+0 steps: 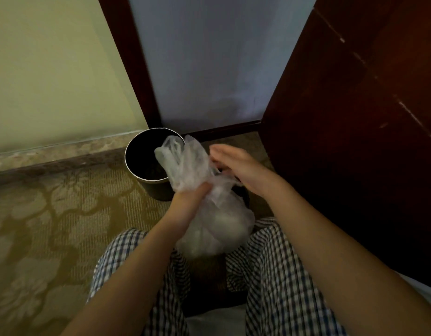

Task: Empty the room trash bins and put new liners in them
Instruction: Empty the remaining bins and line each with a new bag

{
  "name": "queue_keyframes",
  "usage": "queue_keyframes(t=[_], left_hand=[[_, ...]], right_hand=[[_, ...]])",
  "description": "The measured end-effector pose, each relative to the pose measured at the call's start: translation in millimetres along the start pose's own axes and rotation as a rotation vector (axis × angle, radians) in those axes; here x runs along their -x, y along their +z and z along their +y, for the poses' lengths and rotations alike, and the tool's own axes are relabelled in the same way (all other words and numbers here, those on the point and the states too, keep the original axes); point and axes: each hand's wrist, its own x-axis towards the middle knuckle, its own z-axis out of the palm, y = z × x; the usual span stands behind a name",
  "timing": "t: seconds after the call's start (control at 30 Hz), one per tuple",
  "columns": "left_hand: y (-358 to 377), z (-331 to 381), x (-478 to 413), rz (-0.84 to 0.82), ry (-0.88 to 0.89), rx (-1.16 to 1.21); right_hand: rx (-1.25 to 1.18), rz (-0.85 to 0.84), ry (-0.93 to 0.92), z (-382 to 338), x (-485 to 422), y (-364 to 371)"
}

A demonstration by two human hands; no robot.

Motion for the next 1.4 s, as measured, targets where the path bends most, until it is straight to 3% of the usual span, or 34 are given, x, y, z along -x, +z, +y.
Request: queue_keyframes(t=[0.17, 0.27, 0.37, 0.5, 0.63, 0.73, 0.97, 1.03, 1.1, 1.23, 1.4], left_hand=[[-2, 9, -5, 0.074, -0.004, 0.07], [-3, 10, -7, 0.068, 0.012, 0.15], [-7, 8, -6, 0.044, 0.02, 0.247], [-15, 9, -3, -0.05, 0.163, 0.191], [-21, 7, -5, -0.211, 0.328, -0.143], [-25, 0, -6, -0.352, 0.347, -0.299], [-27, -13, -13, -0.354, 0.288, -0.843], [-21, -13, -11, -0.372, 0.353, -0.962], [-13, -15, -8, -0.389, 0.434, -0.897], [-4, -7, 0, -0.46, 0.301, -0.301], [-7, -6, -7, -0.358, 0.245, -0.116]], right_hand=[[0.097, -0.333, 0.131, 39, 24, -12], [0.268, -0.393, 0.123, 49, 21, 2], [0.456, -0.267, 0.068, 53, 16, 19], [0.407, -0.115, 0.066, 60, 12, 19], [0.233, 0.184, -0.019, 50, 14, 12], [0.068, 0.377, -0.021, 43, 16, 5], [-0.271, 0.392, 0.186, 37, 16, 0], [-0.392, 0.378, 0.262, 35, 16, 4], [-0.448, 0.328, 0.305, 31, 18, 12], [-0.434, 0.222, 0.244, 28, 21, 31], [-0.208, 0.243, 0.049, 13, 13, 43]])
